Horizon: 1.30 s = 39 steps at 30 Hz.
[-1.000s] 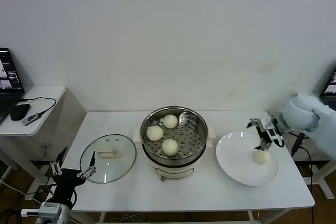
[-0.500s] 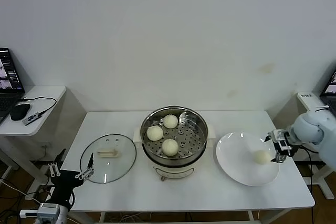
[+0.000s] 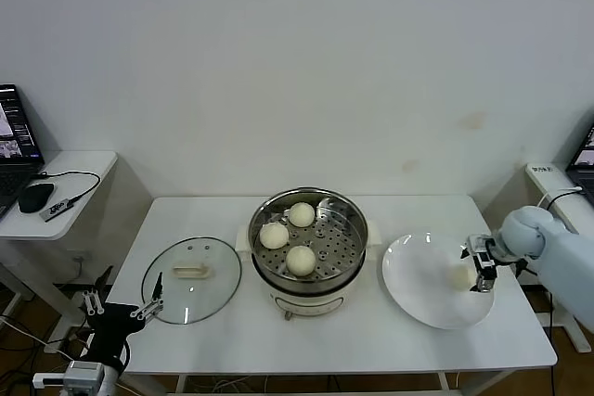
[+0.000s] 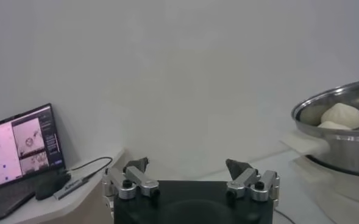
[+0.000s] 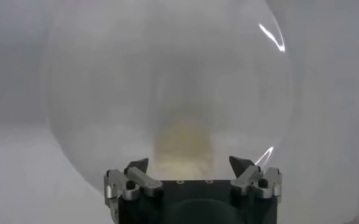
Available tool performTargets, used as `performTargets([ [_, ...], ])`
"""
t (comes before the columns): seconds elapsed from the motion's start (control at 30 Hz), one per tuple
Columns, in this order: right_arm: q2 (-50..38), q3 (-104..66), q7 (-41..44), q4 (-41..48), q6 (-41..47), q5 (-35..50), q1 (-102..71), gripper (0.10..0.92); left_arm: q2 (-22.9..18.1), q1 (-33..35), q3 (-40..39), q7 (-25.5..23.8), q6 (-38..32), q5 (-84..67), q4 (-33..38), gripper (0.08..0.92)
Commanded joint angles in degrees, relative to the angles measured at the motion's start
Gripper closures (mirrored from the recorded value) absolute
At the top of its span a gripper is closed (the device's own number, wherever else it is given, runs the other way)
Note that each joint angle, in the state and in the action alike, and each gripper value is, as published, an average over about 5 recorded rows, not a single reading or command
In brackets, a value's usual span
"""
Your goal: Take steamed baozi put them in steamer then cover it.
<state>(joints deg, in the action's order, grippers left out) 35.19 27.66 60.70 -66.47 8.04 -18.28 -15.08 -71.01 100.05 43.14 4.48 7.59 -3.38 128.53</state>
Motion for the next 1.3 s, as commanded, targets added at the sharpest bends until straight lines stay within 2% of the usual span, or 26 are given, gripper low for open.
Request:
performTargets([
  [0.03,3.3,-1.0,0.3,4.2,-0.4,-1.5,-1.2,0.219,-0.1,0.0,-0.1,0.0,0.0,0.1,-0.1,0.177],
  [0.17,3.2,-1.2,0.4,4.2,-0.5,-1.9,-1.4,0.244,-0.1,0.0,-0.1,0.0,0.0,0.0,-0.3,0.177],
  [0.47,2.3,-1.2,0.9,3.5,-0.3,-1.8,0.0,0.364,-0.2,-0.2,-0.2,0.0,-0.1,0.1,-0.4,0.177],
  [0.67,-0.1,0.8,2.2,0.5,0.2,-0.4,3.4,0.417,-0.3,-0.2,-0.2,0.0,-0.1,0.1,-0.4,0.177],
  [1.0,-7.4,13.6,4.5,-10.8,4.8,10.2,21.1,0.440,0.0,-0.5,-0.4,0.0,-0.1,0.1,-0.1,0.177],
  [1.3,-5.7,29.7,1.9,-20.3,10.7,22.1,42.3,0.434,-0.2,-1.0,-1.0,0.1,0.0,0.3,0.2,0.177],
])
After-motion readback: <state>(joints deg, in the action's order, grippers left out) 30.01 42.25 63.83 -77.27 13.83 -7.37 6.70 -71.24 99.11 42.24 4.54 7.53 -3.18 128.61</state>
